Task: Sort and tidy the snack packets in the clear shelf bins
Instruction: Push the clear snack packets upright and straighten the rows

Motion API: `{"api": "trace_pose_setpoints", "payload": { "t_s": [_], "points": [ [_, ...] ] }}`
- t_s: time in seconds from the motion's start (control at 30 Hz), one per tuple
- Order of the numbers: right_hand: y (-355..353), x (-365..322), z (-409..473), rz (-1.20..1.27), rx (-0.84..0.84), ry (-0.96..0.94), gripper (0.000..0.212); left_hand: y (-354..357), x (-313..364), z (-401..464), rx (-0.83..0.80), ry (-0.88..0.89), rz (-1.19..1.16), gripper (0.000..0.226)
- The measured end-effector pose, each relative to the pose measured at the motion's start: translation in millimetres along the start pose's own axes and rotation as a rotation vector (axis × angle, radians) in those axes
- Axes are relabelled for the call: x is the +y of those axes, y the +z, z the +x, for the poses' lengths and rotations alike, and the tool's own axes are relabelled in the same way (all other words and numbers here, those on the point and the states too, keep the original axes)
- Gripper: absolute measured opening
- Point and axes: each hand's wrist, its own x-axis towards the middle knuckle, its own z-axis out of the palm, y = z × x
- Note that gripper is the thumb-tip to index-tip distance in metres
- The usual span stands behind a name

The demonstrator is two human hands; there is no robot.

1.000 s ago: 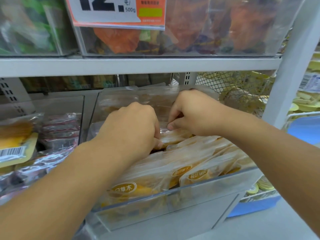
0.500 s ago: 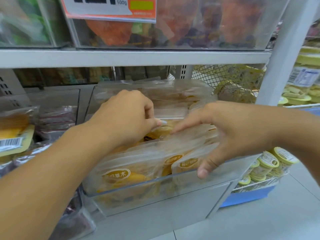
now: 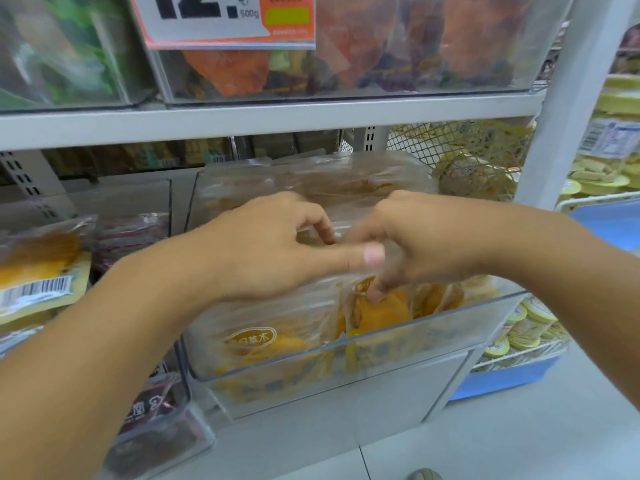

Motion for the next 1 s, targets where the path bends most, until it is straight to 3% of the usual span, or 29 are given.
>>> {"api": "trace_pose_setpoints", "payload": {
  "t_s": [0.07,0.13,0.3,0.47,0.57,0.67,0.73,0.8,0.9,1.0],
  "points": [
    [-1,0,2,0.002,0.005,0.007,0.048,1,1,-6,-0.127,-0.037,0.156,0.076],
    [-1,5,4,0.063,0.025,0.005,0.045,4,1,-7,-0.148,-0.047,0.211,0.062],
    [-5,23,15,0.179,-0.009,0.037,0.027,6,-3,-1,-0.078,-0.021,0.139,0.049],
    [-11,27,26,0.212,-0.109,0.044,0.025,3,-3,11,0.066,-0.167,0.018,0.011],
    [-9,22,28,0.247,-0.088,-0.002,0.02,4,0,16,0.104,-0.209,0.0,0.026],
    [-2,19,30,0.497,0.062,-0.015,0.016,6,4,18,0.173,-0.233,-0.037,0.037],
    [0,19,32,0.608,0.16,0.013,0.012,8,6,18,0.198,-0.247,-0.055,0.041],
    [0,21,31,0.571,0.154,-0.005,0.016,7,8,17,0.175,-0.26,-0.081,0.037],
    [-9,25,21,0.302,0.08,0.004,0.05,3,10,12,0.157,-0.263,-0.106,0.035],
    [-18,28,13,0.178,-0.023,0.075,0.071,2,13,7,0.195,-0.251,-0.021,0.051]
  ]
}}
